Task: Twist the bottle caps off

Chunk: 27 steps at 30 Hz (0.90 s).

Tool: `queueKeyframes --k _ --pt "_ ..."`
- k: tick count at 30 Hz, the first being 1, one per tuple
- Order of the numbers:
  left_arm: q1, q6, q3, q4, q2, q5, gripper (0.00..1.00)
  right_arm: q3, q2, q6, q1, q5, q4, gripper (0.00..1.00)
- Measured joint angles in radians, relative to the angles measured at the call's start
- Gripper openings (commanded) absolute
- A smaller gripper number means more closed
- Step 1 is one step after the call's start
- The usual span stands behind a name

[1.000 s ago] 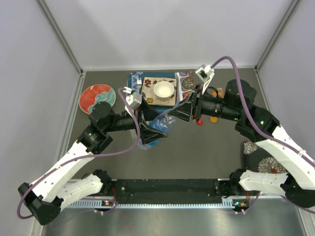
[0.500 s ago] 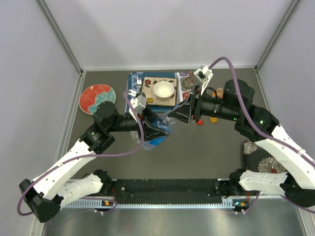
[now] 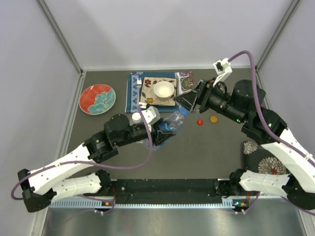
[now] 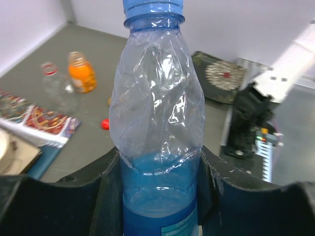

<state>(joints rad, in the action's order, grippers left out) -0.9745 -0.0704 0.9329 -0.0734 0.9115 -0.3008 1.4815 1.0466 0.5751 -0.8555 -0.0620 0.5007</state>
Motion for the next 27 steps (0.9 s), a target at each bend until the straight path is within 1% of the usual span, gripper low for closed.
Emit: queueKeyframes --k 1,4,6,8,12,19,21,24,25,26,27 --pt "-0.029 0.015 0.000 -0.003 0.000 0.082 0.29 0.000 0.000 0.013 0.000 0.024 0.000 0.65" --pt "-0.064 0.048 0.000 -0.003 -0.002 0.245 0.29 0.000 0.006 0.043 0.000 0.080 0.003 0.64" --pt "-0.080 0.068 0.000 -0.001 -0.008 0.335 0.28 0.000 0.013 0.058 -0.001 0.103 0.004 0.64" --pt "-0.093 0.081 0.000 0.000 -0.018 0.395 0.28 0.000 0.021 0.066 -0.002 0.118 0.010 0.64" --pt "-0.108 0.101 0.000 0.011 -0.028 0.468 0.29 0.000 0.042 0.081 -0.004 0.126 0.022 0.64" --pt "-0.115 0.111 -0.002 0.012 -0.028 0.502 0.29 0.000 0.068 0.084 -0.007 0.125 0.024 0.63" --pt "-0.115 0.114 -0.004 0.012 -0.028 0.504 0.29 0.000 0.070 0.084 -0.007 0.124 0.024 0.60" --pt "-0.116 0.117 -0.005 0.011 -0.028 0.505 0.29 0.000 0.073 0.083 -0.008 0.121 0.022 0.51" --pt "-0.116 0.118 -0.006 0.011 -0.028 0.505 0.29 0.000 0.074 0.084 -0.009 0.116 0.019 0.46" --pt "-0.116 0.118 -0.006 0.009 -0.027 0.505 0.29 0.000 0.075 0.082 -0.011 0.114 0.016 0.39" --pt "-0.116 0.118 -0.006 0.005 -0.027 0.505 0.29 0.000 0.077 0.084 -0.012 0.107 0.014 0.35"
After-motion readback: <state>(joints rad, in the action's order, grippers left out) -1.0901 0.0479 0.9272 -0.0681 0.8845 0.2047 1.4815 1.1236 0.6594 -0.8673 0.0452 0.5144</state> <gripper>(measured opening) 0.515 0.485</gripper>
